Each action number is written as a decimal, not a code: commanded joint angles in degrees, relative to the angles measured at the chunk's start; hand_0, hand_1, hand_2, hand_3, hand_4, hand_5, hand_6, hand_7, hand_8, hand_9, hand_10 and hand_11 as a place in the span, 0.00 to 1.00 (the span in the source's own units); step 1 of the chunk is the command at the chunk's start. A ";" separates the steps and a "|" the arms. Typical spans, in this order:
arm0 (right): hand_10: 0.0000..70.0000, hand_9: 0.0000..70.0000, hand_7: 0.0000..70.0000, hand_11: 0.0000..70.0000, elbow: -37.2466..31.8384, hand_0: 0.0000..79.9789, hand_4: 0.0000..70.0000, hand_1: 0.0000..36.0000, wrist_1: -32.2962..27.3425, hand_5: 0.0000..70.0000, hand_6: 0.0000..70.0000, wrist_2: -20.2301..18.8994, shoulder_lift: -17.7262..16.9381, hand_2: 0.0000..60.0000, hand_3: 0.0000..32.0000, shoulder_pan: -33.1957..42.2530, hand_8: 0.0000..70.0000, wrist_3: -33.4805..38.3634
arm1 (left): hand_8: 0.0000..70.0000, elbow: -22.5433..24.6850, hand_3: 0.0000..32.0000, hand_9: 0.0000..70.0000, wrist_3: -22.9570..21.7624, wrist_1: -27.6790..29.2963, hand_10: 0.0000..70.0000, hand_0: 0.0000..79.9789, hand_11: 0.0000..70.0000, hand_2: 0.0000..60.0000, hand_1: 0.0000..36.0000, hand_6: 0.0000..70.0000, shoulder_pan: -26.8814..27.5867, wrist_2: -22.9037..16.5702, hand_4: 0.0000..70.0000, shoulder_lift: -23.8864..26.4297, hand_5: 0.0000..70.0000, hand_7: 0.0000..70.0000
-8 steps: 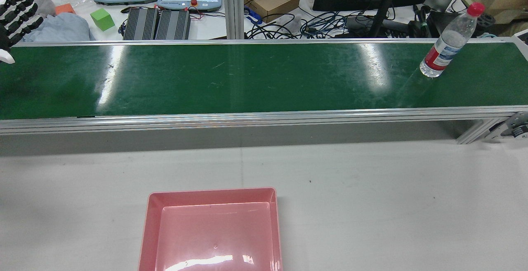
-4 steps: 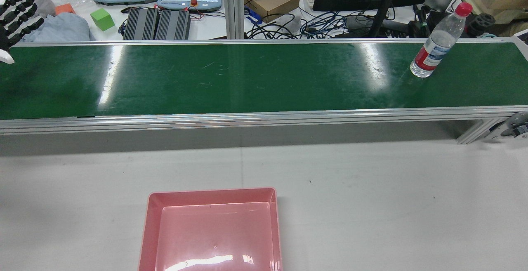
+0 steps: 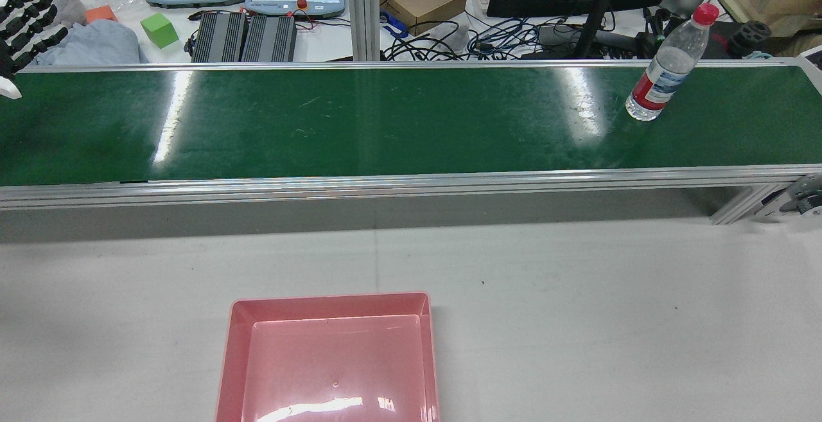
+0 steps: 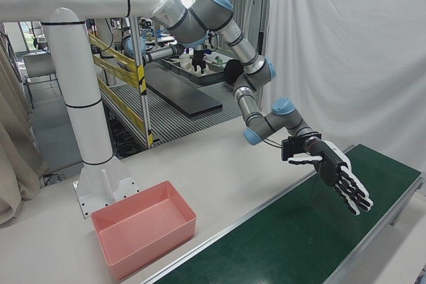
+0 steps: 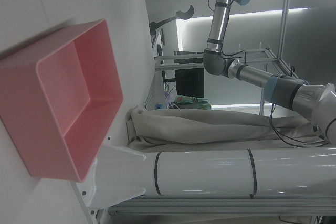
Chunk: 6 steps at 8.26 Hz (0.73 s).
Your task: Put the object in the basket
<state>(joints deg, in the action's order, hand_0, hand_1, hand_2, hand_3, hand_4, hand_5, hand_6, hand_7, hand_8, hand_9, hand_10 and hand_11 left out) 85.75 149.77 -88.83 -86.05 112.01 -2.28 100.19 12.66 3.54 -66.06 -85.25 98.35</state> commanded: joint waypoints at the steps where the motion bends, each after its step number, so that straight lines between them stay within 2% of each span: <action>1: 0.00 0.00 0.00 0.00 -0.06 0.00 0.00 0.00 0.00 0.00 0.00 0.06 0.00 0.00 0.00 -0.04 0.00 0.00 | 0.00 0.00 0.00 0.00 -0.01 0.06 0.03 0.74 0.08 0.00 0.31 0.01 -0.13 0.00 0.00 0.00 0.11 0.00; 6: 0.00 0.00 0.00 0.00 0.03 0.00 0.00 0.00 0.00 0.00 0.00 0.06 0.00 0.00 0.00 0.05 0.00 0.00 | 0.00 0.00 0.00 0.00 -0.01 -0.03 0.03 0.75 0.08 0.00 0.32 0.00 -0.04 0.00 0.00 0.00 0.11 0.00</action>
<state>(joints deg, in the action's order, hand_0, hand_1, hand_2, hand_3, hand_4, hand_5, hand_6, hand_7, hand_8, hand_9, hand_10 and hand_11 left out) 85.75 149.76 -88.81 -86.04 111.98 -2.28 100.20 12.66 3.53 -66.11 -85.27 98.35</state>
